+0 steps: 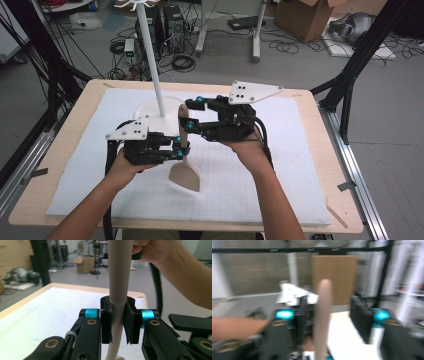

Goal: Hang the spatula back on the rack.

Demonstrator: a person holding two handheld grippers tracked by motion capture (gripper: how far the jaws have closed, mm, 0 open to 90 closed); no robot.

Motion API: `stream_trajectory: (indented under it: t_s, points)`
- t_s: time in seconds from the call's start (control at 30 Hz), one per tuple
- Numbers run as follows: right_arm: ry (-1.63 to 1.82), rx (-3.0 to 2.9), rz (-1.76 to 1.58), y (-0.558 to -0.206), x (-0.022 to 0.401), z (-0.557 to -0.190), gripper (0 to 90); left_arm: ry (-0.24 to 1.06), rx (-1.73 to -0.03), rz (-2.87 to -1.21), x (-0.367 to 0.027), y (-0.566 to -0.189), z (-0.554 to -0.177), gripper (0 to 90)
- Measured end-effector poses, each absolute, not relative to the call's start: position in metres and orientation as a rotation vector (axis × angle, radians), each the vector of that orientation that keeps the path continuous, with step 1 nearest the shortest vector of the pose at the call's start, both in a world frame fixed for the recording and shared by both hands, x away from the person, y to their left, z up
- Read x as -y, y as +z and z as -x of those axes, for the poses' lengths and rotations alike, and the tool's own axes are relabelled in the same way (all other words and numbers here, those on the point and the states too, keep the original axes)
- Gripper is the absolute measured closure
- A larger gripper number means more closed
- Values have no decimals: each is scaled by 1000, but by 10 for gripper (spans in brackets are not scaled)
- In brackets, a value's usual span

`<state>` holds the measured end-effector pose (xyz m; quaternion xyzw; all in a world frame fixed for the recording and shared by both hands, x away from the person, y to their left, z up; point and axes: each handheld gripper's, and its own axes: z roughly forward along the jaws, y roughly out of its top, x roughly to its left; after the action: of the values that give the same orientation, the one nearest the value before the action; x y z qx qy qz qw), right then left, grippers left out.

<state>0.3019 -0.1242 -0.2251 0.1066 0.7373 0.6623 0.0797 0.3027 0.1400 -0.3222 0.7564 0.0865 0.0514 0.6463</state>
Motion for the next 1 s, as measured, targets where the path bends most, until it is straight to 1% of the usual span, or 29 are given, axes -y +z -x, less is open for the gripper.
stream_trajectory:
  t_s: [0.07,0.27,0.33,0.53,0.73,0.83,1.0]
  points:
    - [1943,-2150,-368,-229,131,-300,397,138,-222,-1712,-143,-322,-304,778]
    - [1756,-2072,-450,-250,147,-294,337,204,-308,-1675,-154,-320,-308,778]
    - [1711,-2057,-486,-258,153,-293,303,225,-331,-1671,-158,-319,-311,778]
    - [1511,-2020,-625,-290,173,-288,259,294,-413,-1644,-171,-316,-318,778]
    - [1465,-2025,-703,-317,191,-284,256,305,-452,-1634,-182,-305,-328,778]
    - [1464,-2023,-734,-324,198,-284,256,314,-472,-1639,-189,-295,-336,779]
    - [1463,-2017,-751,-329,202,-286,256,295,-452,-1641,-198,-280,-348,779]
